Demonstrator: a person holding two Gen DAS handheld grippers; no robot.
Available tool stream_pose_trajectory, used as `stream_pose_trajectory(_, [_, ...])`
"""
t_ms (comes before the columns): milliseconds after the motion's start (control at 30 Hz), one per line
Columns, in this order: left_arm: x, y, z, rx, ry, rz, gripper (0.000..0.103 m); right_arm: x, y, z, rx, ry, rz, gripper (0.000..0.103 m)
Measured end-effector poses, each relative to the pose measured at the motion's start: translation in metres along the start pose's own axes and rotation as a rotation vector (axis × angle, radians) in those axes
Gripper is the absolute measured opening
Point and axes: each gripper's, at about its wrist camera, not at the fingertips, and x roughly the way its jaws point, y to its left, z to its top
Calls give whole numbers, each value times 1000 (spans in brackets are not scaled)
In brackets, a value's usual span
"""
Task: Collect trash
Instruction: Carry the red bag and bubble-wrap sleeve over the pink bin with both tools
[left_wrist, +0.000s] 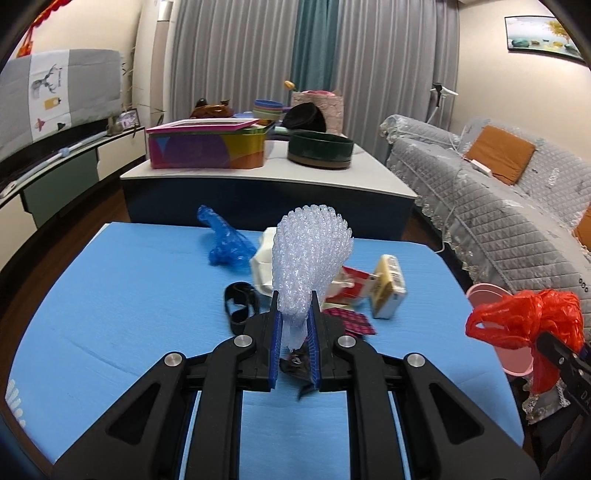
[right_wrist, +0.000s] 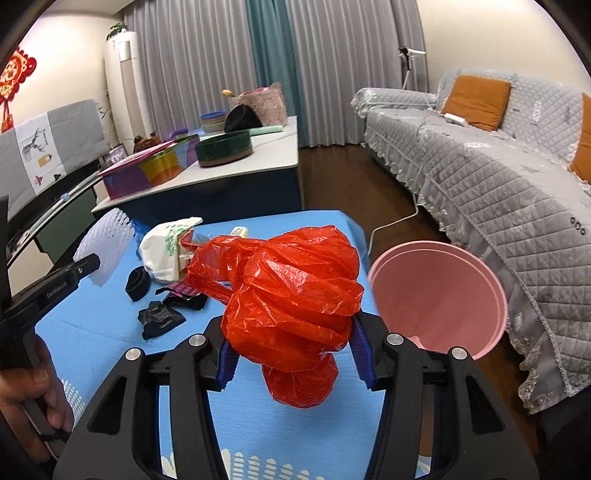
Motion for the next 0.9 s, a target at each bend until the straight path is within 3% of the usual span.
stream_pose_trajectory(267, [-4,-21,-2,10,13,-56,13,-31,-25,22,15,-47,-76,51])
stream_pose_trajectory(900, [-9,-112,3,88,37,-188,13,-55,-147,87,100,-138,-213,51])
